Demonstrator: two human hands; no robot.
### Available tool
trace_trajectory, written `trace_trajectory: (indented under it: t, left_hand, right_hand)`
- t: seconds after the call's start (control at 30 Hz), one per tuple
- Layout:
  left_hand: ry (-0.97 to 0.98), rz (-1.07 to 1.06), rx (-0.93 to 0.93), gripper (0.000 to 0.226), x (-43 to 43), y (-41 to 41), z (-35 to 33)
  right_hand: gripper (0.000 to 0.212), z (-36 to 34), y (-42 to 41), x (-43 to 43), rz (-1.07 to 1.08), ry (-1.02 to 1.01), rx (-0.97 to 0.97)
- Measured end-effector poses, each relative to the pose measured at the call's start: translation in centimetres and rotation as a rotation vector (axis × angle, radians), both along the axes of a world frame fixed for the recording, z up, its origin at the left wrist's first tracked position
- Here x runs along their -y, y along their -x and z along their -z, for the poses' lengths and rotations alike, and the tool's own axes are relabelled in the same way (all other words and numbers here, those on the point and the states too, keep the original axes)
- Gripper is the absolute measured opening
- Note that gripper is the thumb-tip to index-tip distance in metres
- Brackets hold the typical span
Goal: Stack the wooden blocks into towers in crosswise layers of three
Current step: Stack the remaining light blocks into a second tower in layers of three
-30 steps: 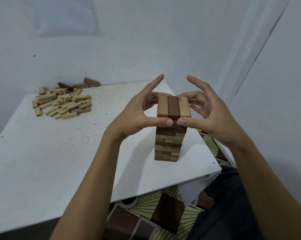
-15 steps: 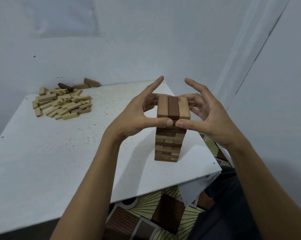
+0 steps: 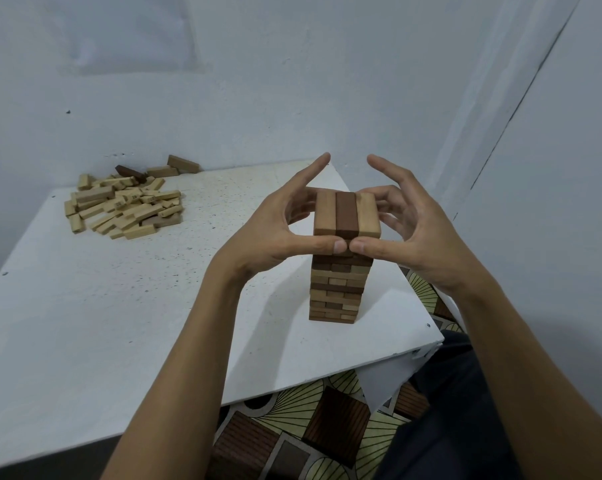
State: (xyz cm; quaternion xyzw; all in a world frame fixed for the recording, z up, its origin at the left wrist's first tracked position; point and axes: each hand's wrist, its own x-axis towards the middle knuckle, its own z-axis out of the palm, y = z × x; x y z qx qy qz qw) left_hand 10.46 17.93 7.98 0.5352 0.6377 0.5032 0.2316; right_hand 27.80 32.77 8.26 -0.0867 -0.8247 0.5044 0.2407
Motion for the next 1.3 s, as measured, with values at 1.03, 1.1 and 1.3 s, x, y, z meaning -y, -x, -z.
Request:
trace_trajectory:
  t: [1.03,1.1,1.3]
  left_hand:
    - [0.062,0.010,0.001,0.106,0.1,0.3,1.6]
    - [0.067,0.006,-0.002,0.107,0.1,0.2,1.8]
    - [0.076,0.005,0.010,0.108,0.3,0.2,2.5]
  right_hand:
    - [0.103,1.6,-0.4,-0.1,-0.013,0.042,0.076]
    - [0.103,1.6,-0.4,-0.1,-0.014,0.044,0.078]
    - [0.105,1.9,-0.4,-0.2,-0.021,0.041,0.094]
